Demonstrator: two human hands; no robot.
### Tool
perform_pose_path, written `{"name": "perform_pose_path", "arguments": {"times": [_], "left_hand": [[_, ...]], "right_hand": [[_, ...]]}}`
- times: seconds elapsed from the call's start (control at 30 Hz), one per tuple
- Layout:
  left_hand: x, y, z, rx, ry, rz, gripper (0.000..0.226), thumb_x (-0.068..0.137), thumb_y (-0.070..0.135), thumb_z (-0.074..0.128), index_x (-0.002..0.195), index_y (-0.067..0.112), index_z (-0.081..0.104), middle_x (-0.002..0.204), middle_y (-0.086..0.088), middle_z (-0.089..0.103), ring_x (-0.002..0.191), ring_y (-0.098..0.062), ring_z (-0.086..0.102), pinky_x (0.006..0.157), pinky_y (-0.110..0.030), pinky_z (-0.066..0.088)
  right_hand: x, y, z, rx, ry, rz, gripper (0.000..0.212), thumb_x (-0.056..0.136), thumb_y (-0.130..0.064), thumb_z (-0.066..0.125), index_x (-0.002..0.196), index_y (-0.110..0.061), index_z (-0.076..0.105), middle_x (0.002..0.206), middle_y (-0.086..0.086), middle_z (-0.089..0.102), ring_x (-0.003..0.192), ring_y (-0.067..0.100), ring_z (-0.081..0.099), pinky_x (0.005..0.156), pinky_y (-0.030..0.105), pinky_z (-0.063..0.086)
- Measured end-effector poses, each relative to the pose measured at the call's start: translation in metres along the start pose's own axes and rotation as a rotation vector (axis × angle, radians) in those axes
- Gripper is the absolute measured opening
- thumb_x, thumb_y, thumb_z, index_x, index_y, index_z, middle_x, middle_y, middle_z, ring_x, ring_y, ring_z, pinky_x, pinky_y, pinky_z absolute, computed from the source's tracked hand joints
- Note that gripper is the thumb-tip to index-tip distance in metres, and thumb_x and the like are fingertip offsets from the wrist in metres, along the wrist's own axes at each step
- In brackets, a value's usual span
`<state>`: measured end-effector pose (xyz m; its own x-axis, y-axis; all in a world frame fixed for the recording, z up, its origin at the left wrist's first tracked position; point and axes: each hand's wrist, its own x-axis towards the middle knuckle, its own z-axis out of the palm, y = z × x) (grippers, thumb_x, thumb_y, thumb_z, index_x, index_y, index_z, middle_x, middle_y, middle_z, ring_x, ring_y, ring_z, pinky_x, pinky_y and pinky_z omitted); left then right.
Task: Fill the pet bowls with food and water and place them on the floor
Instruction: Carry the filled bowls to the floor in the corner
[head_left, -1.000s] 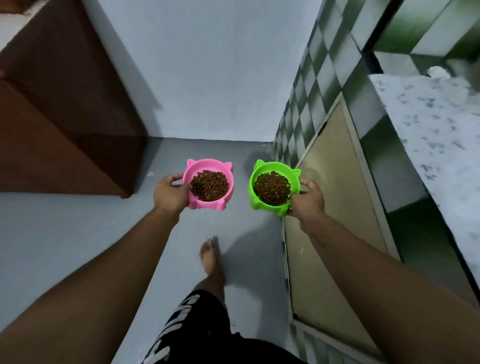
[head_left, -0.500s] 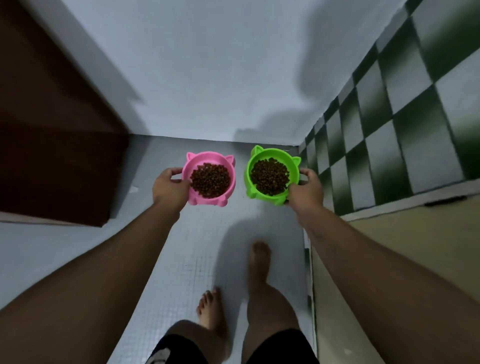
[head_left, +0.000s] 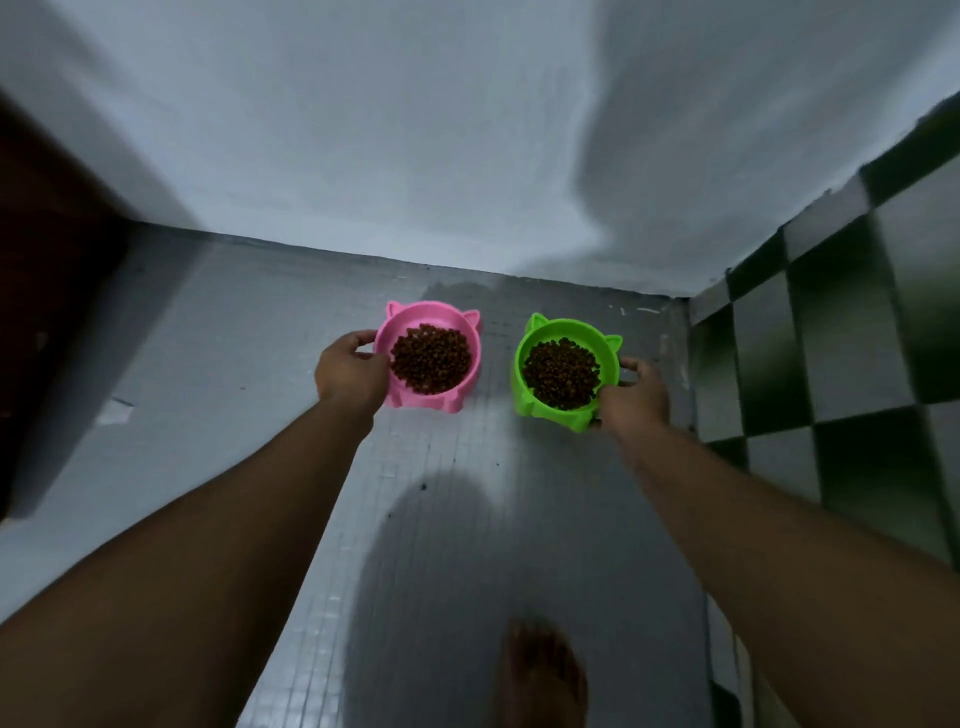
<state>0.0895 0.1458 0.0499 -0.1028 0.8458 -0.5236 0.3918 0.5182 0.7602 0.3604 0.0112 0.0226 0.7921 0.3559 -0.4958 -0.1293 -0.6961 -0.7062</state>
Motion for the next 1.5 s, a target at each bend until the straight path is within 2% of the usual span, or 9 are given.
{"name": "perform_pose_path", "arguments": {"times": [0.27, 0.47, 0.63, 0.73, 1.07, 1.13, 1.27, 1.43, 1.5], "left_hand": [[0.071, -0.023, 0.053, 0.008, 0.037, 0.052, 0.031, 0.091, 0.009, 0.071, 0.121, 0.015, 0.071, 0.114, -0.007, 0.073, 0.094, -0.025, 0.073, 0.082, -0.042, 0.064], [0.084, -0.026, 0.062, 0.0, 0.133, 0.067, 0.028, 0.092, 0.01, 0.072, 0.119, 0.012, 0.074, 0.105, -0.003, 0.074, 0.082, -0.015, 0.07, 0.061, -0.019, 0.053], [0.09, -0.028, 0.057, 0.112, 0.212, 0.074, 0.009, 0.086, 0.009, 0.075, 0.087, 0.018, 0.077, 0.086, -0.002, 0.076, 0.075, -0.018, 0.072, 0.074, -0.032, 0.063], [0.087, -0.028, 0.057, 0.159, 0.208, 0.064, 0.026, 0.085, 0.017, 0.079, 0.066, 0.027, 0.064, 0.073, 0.004, 0.07, 0.069, -0.018, 0.072, 0.071, -0.039, 0.065], [0.09, -0.022, 0.059, 0.165, 0.16, 0.067, 0.014, 0.089, 0.009, 0.074, 0.08, 0.016, 0.066, 0.081, -0.002, 0.069, 0.079, -0.021, 0.072, 0.069, -0.034, 0.063], [0.088, -0.024, 0.057, 0.174, 0.135, 0.058, 0.012, 0.09, 0.013, 0.075, 0.084, 0.015, 0.065, 0.083, -0.002, 0.068, 0.08, -0.022, 0.072, 0.072, -0.035, 0.063], [0.075, -0.019, 0.048, 0.256, 0.044, 0.044, 0.027, 0.093, 0.031, 0.075, 0.1, 0.007, 0.063, 0.093, -0.011, 0.069, 0.075, -0.026, 0.072, 0.065, -0.04, 0.064], [0.019, 0.019, 0.016, 0.478, -0.018, 0.187, 0.037, 0.095, 0.025, 0.067, 0.125, 0.004, 0.059, 0.11, -0.009, 0.064, 0.092, -0.023, 0.062, 0.076, -0.034, 0.051], [-0.017, 0.041, 0.0, 0.516, -0.08, 0.236, 0.042, 0.095, 0.023, 0.067, 0.133, 0.008, 0.056, 0.112, -0.005, 0.062, 0.087, -0.016, 0.058, 0.069, -0.023, 0.046]], "right_hand": [[0.082, 0.025, 0.057, 0.035, 0.008, -0.031, 0.046, 0.059, -0.009, 0.049, 0.077, -0.05, 0.057, 0.088, -0.001, 0.066, 0.08, 0.034, 0.07, 0.068, 0.059, 0.06], [0.102, 0.034, 0.07, -0.009, 0.041, -0.078, 0.048, 0.058, -0.015, 0.052, 0.083, -0.055, 0.056, 0.095, -0.003, 0.069, 0.087, 0.029, 0.07, 0.075, 0.053, 0.061], [0.105, 0.035, 0.072, -0.044, 0.043, -0.098, 0.055, 0.058, -0.017, 0.056, 0.106, -0.042, 0.067, 0.094, -0.002, 0.074, 0.08, 0.026, 0.073, 0.075, 0.051, 0.062], [0.121, 0.052, 0.075, -0.066, 0.055, -0.126, 0.063, 0.056, -0.019, 0.056, 0.112, -0.048, 0.059, 0.096, -0.002, 0.075, 0.082, 0.025, 0.073, 0.077, 0.05, 0.062], [0.098, 0.038, 0.069, -0.091, 0.045, -0.134, 0.057, 0.063, -0.015, 0.061, 0.115, -0.038, 0.067, 0.103, 0.001, 0.076, 0.089, 0.027, 0.072, 0.083, 0.052, 0.06], [0.08, 0.03, 0.063, -0.147, 0.028, -0.16, 0.05, 0.073, -0.008, 0.065, 0.119, -0.026, 0.07, 0.109, 0.005, 0.074, 0.096, 0.028, 0.07, 0.09, 0.047, 0.058], [0.065, 0.015, 0.051, -0.294, 0.072, -0.209, 0.031, 0.084, -0.014, 0.067, 0.115, -0.012, 0.067, 0.112, 0.015, 0.072, 0.106, 0.033, 0.067, 0.091, 0.036, 0.051], [0.021, -0.027, 0.034, -0.355, 0.016, -0.28, 0.037, 0.084, -0.015, 0.067, 0.121, -0.012, 0.062, 0.114, 0.016, 0.069, 0.108, 0.035, 0.064, 0.091, 0.038, 0.051], [-0.014, -0.048, 0.02, -0.367, -0.027, -0.312, 0.038, 0.084, -0.018, 0.067, 0.122, -0.015, 0.063, 0.115, 0.014, 0.069, 0.107, 0.033, 0.065, 0.092, 0.038, 0.053]]}}
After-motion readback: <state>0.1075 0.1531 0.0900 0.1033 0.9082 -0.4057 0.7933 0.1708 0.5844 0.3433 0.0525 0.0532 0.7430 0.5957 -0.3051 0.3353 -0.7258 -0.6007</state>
